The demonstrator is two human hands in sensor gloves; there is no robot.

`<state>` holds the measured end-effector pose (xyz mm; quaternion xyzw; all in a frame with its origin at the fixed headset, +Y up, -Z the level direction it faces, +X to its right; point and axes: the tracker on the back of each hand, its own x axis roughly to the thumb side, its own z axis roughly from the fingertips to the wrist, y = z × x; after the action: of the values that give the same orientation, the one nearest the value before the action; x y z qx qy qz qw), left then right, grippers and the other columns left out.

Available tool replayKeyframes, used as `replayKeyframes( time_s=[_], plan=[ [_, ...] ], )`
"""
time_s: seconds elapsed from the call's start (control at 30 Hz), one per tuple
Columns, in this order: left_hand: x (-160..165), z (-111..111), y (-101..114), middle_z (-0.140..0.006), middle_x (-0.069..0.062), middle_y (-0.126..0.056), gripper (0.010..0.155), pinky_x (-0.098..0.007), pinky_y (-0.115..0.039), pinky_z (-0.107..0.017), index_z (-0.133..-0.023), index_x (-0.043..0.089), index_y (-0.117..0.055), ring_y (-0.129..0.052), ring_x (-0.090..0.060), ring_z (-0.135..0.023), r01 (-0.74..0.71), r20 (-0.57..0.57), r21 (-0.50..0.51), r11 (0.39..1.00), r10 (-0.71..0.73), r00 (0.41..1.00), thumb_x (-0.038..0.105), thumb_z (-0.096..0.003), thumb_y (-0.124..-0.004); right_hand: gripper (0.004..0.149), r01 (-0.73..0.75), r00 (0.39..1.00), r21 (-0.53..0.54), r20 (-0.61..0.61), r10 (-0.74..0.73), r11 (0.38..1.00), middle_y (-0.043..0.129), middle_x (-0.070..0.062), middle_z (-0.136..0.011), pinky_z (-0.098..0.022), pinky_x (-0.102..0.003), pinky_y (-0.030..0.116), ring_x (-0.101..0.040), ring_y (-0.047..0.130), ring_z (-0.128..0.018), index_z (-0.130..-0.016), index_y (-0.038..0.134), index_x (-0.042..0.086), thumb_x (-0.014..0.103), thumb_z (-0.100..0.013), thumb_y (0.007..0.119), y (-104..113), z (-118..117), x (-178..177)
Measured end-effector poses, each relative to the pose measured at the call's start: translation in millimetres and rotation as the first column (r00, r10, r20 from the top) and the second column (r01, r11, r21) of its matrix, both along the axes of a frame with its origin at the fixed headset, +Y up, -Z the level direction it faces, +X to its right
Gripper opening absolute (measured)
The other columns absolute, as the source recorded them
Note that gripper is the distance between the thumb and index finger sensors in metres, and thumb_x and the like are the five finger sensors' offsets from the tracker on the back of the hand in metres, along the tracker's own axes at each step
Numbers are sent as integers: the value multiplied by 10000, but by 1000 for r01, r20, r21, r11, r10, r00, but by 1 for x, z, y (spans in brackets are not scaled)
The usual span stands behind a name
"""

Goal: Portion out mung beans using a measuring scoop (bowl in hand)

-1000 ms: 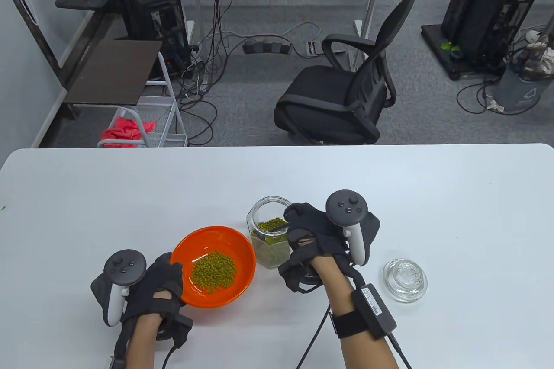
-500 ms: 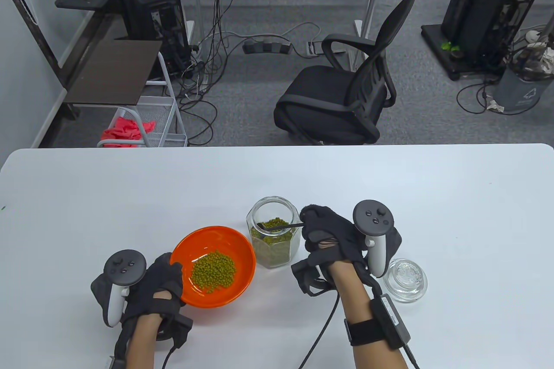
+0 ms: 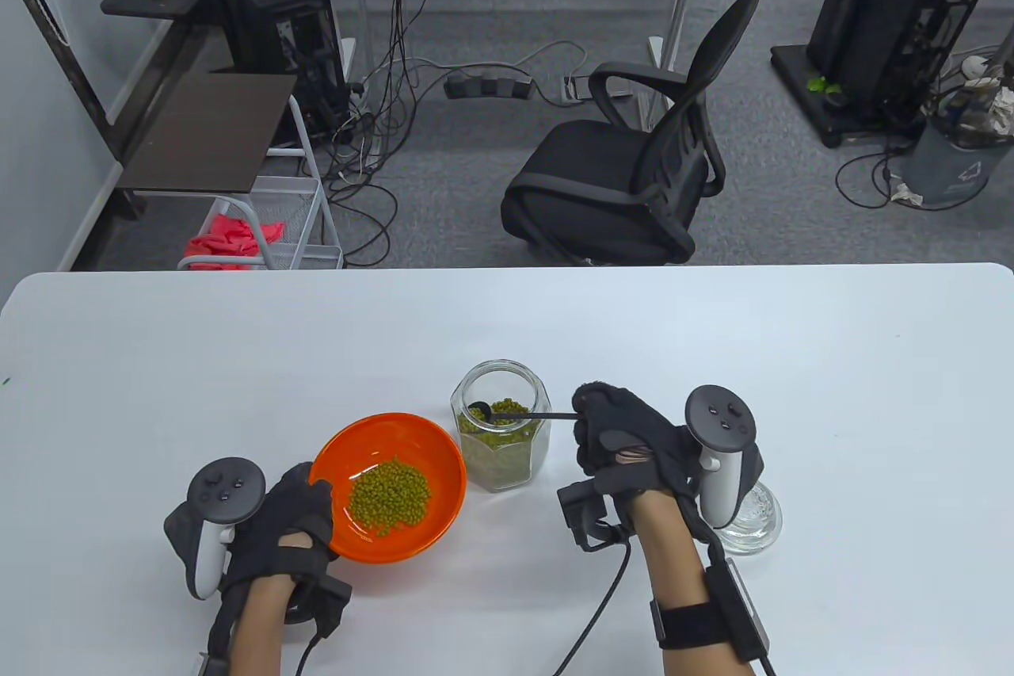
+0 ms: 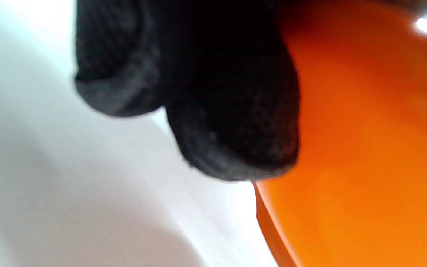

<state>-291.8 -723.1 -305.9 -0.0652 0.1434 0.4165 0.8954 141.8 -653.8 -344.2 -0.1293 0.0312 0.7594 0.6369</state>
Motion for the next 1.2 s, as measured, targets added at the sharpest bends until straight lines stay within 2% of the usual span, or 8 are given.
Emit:
replayKeyframes(
  time_s=[0.27,0.77,1.2],
  plan=[
    [0,0,0,-736,-17,-933,572,-181,-964,-138,-997,97,-657,-1112,-52,-178,-1,-1,2,1000,1,1000,414,-524,-713,393,42,999,-2,26,-42,999,918,-184,-501,-361,-555,801,-229,948,-275,-795,808,74,267,-461,736,-5,7,11],
    [-1,1,1,-736,-17,-933,571,-183,-963,-139,-996,98,-658,-1114,-52,-166,10,-7,1,1000,-10,1000,414,-523,-714,395,149,985,57,83,-154,987,914,-183,-513,-364,-552,800,-231,950,-286,-803,800,78,265,-461,734,-5,23,30],
    [-1,1,1,-735,-18,-934,572,-181,-964,-136,-996,96,-657,-1112,-51,-177,15,-13,-3,1000,-15,1000,413,-524,-714,400,223,975,108,-23,-222,969,911,-190,-531,-374,-559,793,-241,951,-303,-813,793,75,258,-461,736,0,38,12]
  ],
)
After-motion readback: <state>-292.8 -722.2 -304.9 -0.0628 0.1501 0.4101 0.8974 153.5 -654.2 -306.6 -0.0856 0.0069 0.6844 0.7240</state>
